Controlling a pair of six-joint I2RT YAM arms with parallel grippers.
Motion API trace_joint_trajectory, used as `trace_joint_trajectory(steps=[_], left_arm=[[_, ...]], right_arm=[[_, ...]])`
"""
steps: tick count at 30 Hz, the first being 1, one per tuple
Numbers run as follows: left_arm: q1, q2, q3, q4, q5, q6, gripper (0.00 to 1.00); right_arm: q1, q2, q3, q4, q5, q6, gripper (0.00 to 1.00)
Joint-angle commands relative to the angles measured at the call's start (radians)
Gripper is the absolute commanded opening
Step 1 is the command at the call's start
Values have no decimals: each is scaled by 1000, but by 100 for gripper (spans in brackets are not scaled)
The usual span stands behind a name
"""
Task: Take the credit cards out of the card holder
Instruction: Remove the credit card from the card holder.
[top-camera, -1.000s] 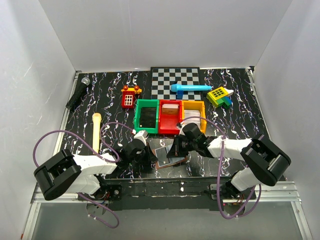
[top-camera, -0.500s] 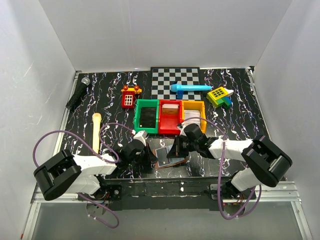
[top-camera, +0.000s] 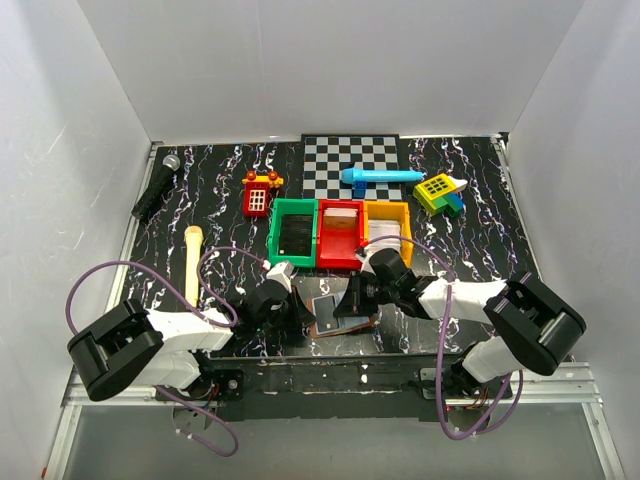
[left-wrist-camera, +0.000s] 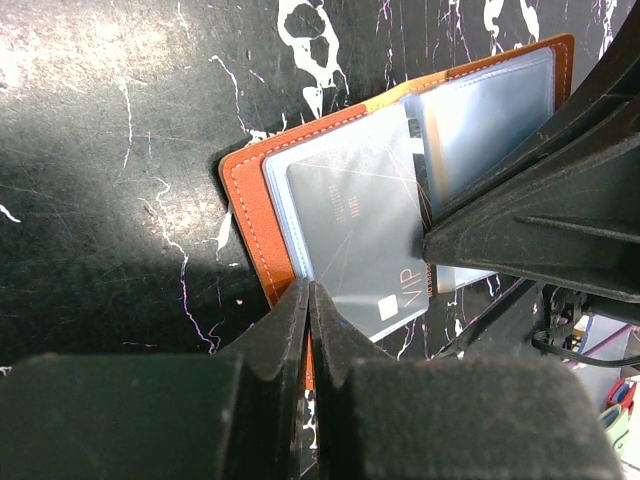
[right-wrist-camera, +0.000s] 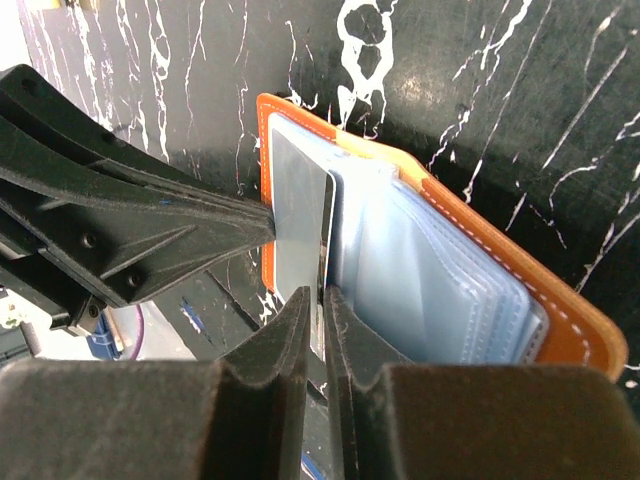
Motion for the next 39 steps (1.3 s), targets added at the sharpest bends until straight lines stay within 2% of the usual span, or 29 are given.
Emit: trace_joint_trajectory(steps=[1, 4, 9, 25, 36, 39], left_arm=[[-8, 31, -36, -96, -14, 12, 0], [-8, 34, -37, -96, -14, 12, 0], [-8, 39, -37, -92, -14, 12, 0], [-8, 43, -42, -89, -14, 11, 0], [-8, 51, -47, -78, -12, 8, 0], [-8, 60, -42, -69, -5, 14, 0]], right_arm=[[3, -33, -19, 59, -55, 19, 18], [-2, -36, -27, 63, -54, 22, 18], [-7, -37, -33, 69, -53, 30, 11], [-25, -54, -56, 77, -53, 42, 7], [-28, -57, -58, 91, -64, 44, 36], [-28, -45, -59, 126, -87, 59, 38]])
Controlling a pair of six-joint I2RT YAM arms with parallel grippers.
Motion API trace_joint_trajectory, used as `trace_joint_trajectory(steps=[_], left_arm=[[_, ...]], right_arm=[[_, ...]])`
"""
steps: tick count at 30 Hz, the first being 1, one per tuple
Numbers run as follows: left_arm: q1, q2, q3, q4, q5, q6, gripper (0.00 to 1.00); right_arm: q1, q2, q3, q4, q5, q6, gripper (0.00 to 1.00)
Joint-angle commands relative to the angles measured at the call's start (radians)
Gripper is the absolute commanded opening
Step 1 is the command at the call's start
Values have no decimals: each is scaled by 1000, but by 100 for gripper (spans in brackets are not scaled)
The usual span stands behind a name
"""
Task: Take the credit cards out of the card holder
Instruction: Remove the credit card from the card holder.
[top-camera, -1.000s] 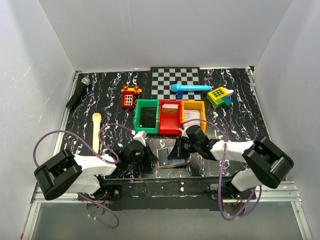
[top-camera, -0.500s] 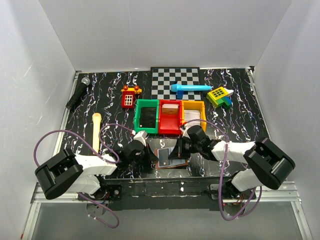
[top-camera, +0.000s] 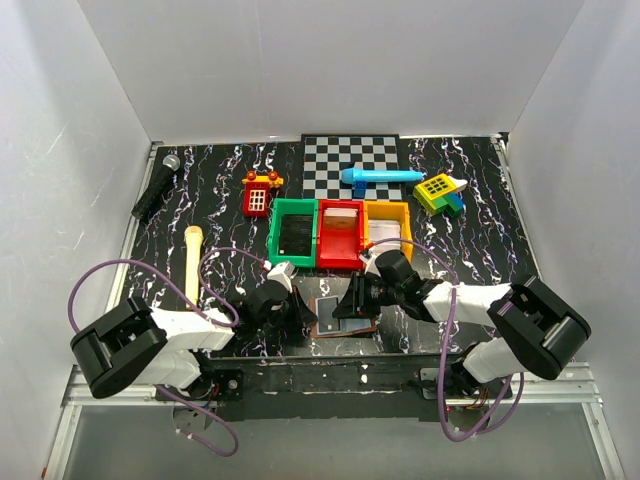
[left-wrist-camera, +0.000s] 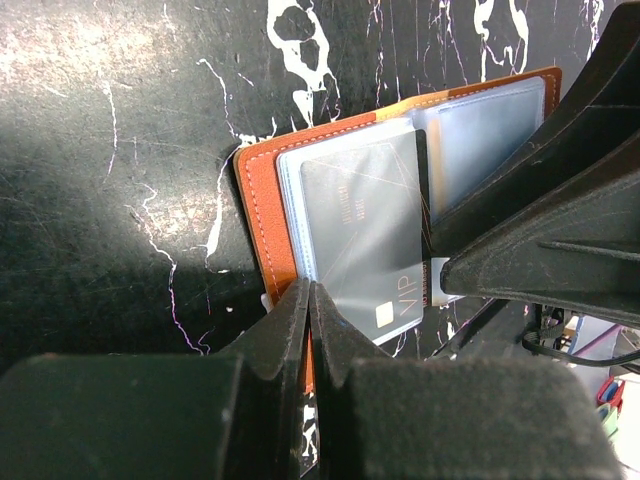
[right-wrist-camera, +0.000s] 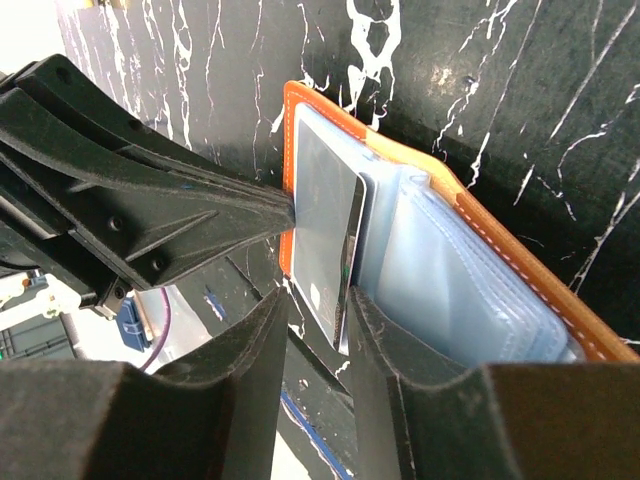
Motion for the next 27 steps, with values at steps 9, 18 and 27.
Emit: trace_joint_trajectory(steps=[9, 18, 27], left_arm=[[-6, 84, -12, -74, 37, 47, 0], [-6, 100, 8, -69, 50, 52, 0], [-6, 92, -9, -92, 30, 32, 0]], right_arm=[[-3, 28, 7, 117, -76, 25, 40], [-3, 31, 13, 104, -81, 18, 37], [-8, 10, 4, 88, -76, 14, 28]])
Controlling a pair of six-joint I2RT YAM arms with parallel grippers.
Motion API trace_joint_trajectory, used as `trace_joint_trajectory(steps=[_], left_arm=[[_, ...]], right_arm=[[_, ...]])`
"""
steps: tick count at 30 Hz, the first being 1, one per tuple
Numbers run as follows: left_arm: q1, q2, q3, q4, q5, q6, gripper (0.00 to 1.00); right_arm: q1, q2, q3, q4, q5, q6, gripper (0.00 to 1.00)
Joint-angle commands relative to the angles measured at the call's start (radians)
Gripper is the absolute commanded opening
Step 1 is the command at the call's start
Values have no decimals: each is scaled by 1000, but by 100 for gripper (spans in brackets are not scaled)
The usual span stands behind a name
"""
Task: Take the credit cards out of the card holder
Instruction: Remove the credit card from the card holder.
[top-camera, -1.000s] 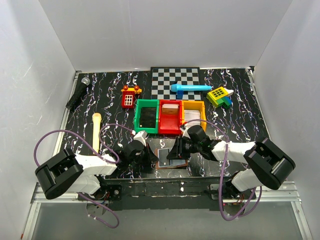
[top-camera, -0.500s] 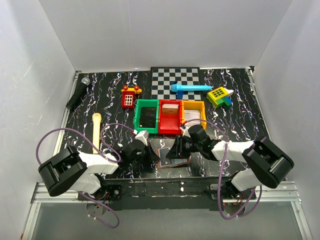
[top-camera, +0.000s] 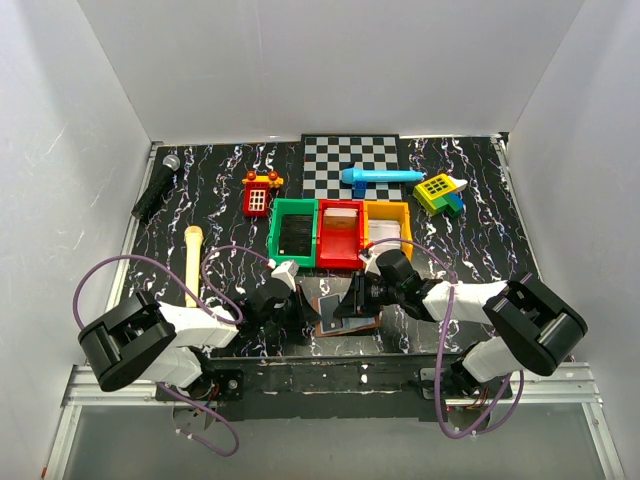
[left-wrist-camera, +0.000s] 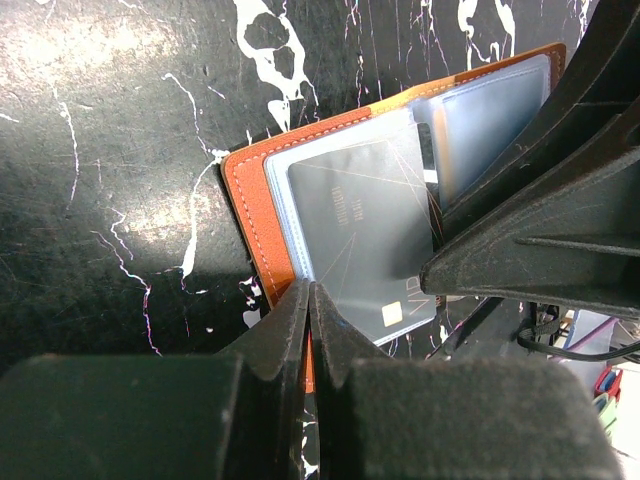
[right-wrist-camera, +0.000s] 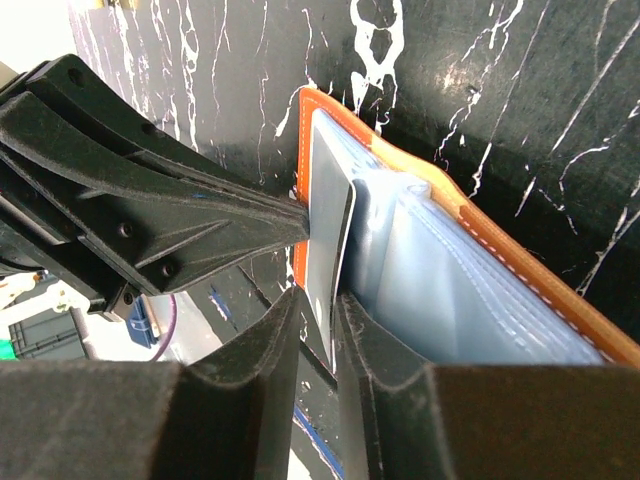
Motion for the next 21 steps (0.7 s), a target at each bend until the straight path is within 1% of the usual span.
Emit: trace_joint_trajectory(steps=[1, 8, 11, 15, 21], left_arm=[[-8, 36, -28, -149, -9, 14, 0], [-8, 36, -42, -141, -12, 13, 0], [-8, 36, -37, -121, 5, 23, 0], [-8, 46, -5, -116, 28, 49, 0], [-8, 57, 24, -96, 52, 55, 0]], right_arm=[[6, -19, 9, 40, -41, 5, 29], [-5, -43, 6, 17, -38, -2, 31], [-5, -28, 14, 32, -63, -4, 34], [-5, -11, 21, 50, -77, 5, 37], [-3, -2, 24, 52, -83, 10, 39]])
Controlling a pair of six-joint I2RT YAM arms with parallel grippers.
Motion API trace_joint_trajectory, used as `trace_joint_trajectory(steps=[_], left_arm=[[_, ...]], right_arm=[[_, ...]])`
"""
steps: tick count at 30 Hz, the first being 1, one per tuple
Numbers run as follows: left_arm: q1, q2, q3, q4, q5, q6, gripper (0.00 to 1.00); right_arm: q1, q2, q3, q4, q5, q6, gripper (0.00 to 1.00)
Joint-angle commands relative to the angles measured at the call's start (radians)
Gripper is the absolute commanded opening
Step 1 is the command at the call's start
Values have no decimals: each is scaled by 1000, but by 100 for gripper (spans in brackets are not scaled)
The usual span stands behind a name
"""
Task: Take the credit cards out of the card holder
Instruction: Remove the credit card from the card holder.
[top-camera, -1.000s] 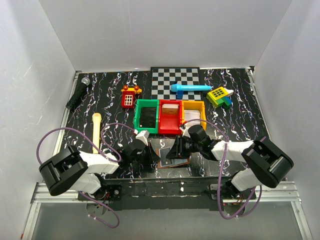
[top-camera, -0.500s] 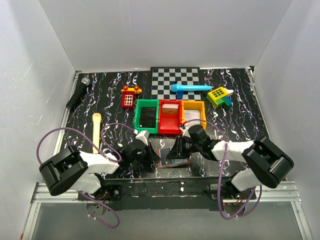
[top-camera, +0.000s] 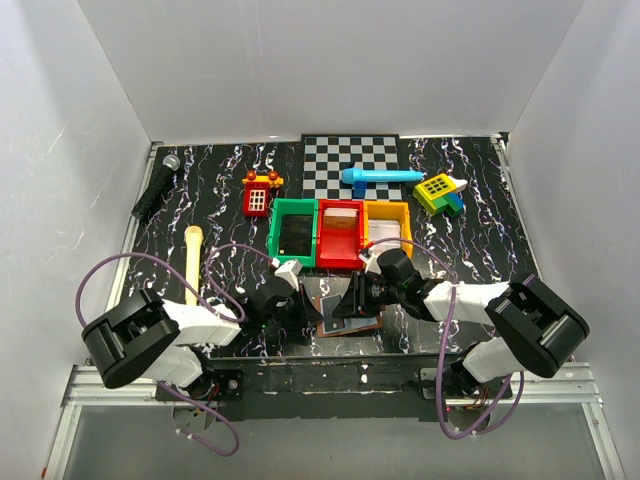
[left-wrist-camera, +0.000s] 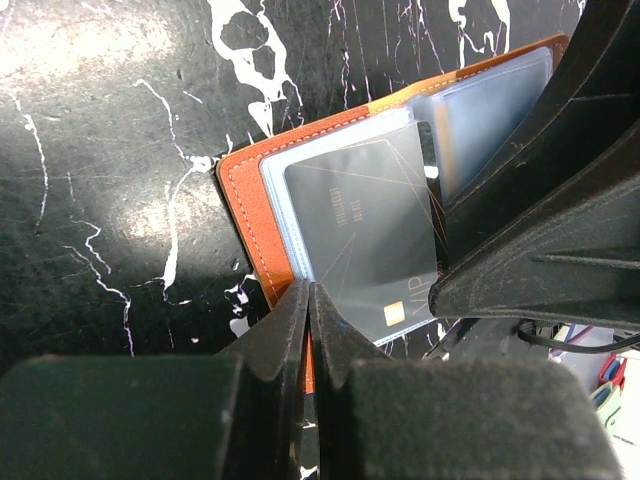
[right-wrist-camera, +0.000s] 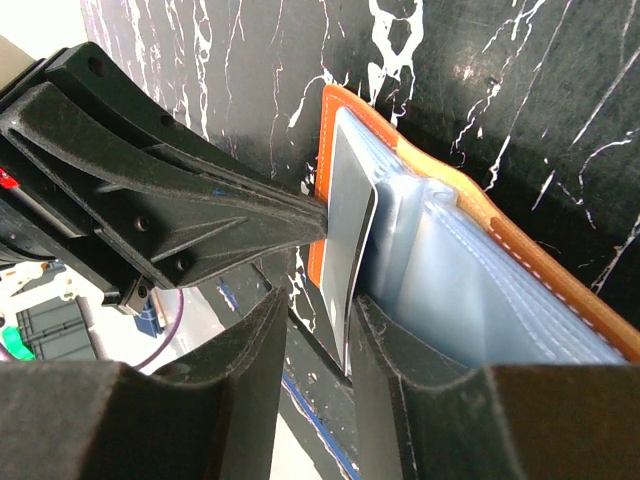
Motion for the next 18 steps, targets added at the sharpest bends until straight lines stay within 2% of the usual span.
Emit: trace_joint_trajectory(steps=[1, 14, 18], left_arm=[[-8, 40, 10, -99, 35, 38, 0], [-20, 50, 25, -88, 42, 36, 0], [-22, 53, 28, -79, 49, 39, 0]], right_arm=[[4, 14, 21, 60, -52, 16, 39], [4, 46, 20, 89, -69, 31, 40], [5, 61, 26, 103, -90, 31, 44]])
